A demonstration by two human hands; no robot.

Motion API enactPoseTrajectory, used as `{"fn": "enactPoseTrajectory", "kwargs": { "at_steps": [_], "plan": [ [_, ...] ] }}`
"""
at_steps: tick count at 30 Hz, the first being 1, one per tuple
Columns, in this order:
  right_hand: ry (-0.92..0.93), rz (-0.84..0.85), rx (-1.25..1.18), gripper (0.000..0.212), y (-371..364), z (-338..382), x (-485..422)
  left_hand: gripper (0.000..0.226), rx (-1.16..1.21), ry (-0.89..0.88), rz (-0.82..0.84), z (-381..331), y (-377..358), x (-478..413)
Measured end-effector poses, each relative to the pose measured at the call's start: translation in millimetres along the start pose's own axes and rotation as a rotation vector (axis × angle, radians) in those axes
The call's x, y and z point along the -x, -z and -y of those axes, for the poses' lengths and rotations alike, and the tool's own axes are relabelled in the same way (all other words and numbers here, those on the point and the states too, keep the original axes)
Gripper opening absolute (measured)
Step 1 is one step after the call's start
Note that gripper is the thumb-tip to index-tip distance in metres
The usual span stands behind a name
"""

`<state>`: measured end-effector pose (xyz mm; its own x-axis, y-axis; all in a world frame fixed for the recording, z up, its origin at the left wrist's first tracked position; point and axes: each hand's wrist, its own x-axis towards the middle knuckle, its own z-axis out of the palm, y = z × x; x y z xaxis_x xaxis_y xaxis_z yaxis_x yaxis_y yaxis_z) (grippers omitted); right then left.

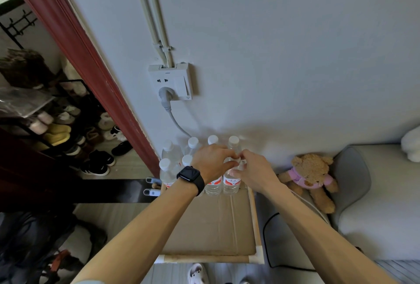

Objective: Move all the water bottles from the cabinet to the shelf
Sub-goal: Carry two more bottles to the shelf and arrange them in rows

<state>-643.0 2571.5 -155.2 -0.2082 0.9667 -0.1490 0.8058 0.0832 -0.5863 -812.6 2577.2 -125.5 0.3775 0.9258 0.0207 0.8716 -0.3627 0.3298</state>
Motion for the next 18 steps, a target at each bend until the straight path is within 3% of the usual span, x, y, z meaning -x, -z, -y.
{"fn": "enactPoseTrajectory", "kwargs": {
  "at_steps": [6, 18],
  "plan": [
    [-0.003, -0.014, -0.011, 0.035, -9, -1, -6, 0.026, 0.058, 0.089, 0.024, 3, 2, -1],
    [0.034, -0.015, 0.008, 0.041, -7, -2, -2, 0.029, 0.045, 0.011, -0.002, 9, 8, 9]
  ]
}}
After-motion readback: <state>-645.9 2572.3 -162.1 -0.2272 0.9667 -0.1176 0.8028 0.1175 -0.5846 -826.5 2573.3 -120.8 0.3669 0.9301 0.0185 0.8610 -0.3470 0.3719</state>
